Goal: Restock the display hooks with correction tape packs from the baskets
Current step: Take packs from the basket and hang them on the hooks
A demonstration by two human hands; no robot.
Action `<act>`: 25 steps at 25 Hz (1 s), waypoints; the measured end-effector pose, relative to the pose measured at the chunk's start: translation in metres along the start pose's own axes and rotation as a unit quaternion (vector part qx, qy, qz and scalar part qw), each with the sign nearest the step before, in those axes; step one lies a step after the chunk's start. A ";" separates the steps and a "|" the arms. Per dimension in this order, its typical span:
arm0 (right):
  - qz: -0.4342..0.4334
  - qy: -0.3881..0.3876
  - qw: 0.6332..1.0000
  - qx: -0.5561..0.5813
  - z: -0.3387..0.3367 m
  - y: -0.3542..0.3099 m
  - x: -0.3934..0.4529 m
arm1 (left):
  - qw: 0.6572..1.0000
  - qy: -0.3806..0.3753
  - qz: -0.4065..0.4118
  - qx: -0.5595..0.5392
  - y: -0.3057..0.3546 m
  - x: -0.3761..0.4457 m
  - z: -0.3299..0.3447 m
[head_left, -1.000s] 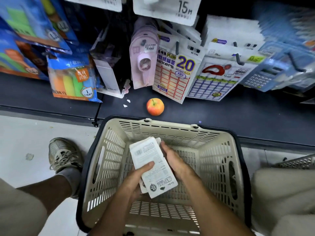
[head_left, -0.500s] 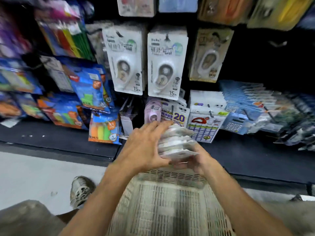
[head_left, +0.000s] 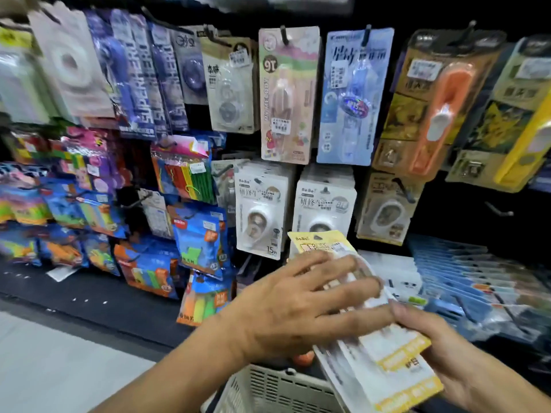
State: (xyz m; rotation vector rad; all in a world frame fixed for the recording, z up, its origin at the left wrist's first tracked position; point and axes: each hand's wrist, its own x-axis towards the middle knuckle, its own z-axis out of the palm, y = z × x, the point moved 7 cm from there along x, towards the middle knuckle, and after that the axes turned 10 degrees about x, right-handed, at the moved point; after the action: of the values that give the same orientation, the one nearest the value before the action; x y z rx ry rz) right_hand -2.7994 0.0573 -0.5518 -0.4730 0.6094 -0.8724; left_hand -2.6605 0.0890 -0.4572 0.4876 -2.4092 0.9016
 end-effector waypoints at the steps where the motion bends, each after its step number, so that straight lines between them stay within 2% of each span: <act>1: -0.031 0.005 1.000 0.005 0.001 -0.010 -0.004 | 0.999 0.016 -0.026 0.018 -0.003 0.007 0.001; 3: -0.084 -0.001 0.996 0.002 0.009 -0.029 -0.006 | 0.990 0.018 -0.129 0.051 -0.013 0.014 0.005; 4: -0.109 -0.005 0.994 0.001 0.013 -0.037 -0.006 | 0.977 -0.015 -0.204 0.052 -0.021 0.010 0.011; 5: -0.131 -0.006 0.991 -0.002 0.016 -0.043 -0.006 | 0.951 -0.054 -0.305 0.021 -0.032 0.004 0.016; 6: -0.144 -0.005 0.990 -0.002 0.018 -0.047 -0.005 | 0.907 -0.084 -0.407 -0.061 -0.041 -0.003 0.020; 7: -0.152 -0.006 0.988 0.002 0.020 -0.049 -0.005 | 0.829 -0.094 -0.501 -0.232 -0.043 -0.008 0.027; 8: -0.152 -0.005 0.988 0.004 0.021 -0.050 -0.005 | 0.728 -0.054 -0.547 -0.410 -0.039 -0.009 0.039; 9: -0.153 -0.003 0.988 0.005 0.020 -0.052 -0.006 | 0.590 -0.004 -0.587 -0.555 -0.035 -0.012 0.053; 10: -0.155 -0.001 0.988 0.001 0.019 -0.056 -0.007 | 0.475 0.032 -0.605 -0.638 -0.031 -0.014 0.062; 11: -0.159 0.003 0.987 -0.012 0.018 -0.061 -0.008 | 0.412 0.052 -0.597 -0.687 -0.030 -0.009 0.068; 12: -0.162 0.006 0.986 -0.033 0.017 -0.066 -0.011 | 0.383 0.054 -0.579 -0.718 -0.028 -0.006 0.074; 15: -0.177 0.024 0.978 -0.111 0.013 -0.068 -0.017 | 0.363 0.032 -0.574 -0.733 -0.018 -0.001 0.081; 18: -0.224 0.102 0.953 -0.178 -0.005 -0.064 -0.018 | 0.324 0.024 -0.593 -0.737 0.002 -0.006 0.090; 19: -0.245 0.128 0.945 -0.176 -0.012 -0.066 -0.019 | 0.324 0.018 -0.598 -0.733 0.004 -0.008 0.090; 20: -0.263 0.146 0.940 -0.164 -0.016 -0.068 -0.022 | 0.338 0.016 -0.598 -0.726 0.000 -0.012 0.088; 22: -0.285 0.177 0.928 -0.160 -0.022 -0.071 -0.029 | 0.388 -0.014 -0.598 -0.701 -0.014 -0.014 0.079; 25: -0.263 0.205 0.923 -0.194 -0.032 -0.061 -0.036 | 0.482 -0.032 -0.639 -0.599 -0.047 -0.028 0.058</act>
State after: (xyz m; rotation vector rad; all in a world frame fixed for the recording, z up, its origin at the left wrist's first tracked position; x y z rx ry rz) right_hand -2.8726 0.0481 -0.5281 -0.8466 1.0789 -1.3902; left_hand -2.6347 0.0200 -0.4873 1.2810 -1.3074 -1.3627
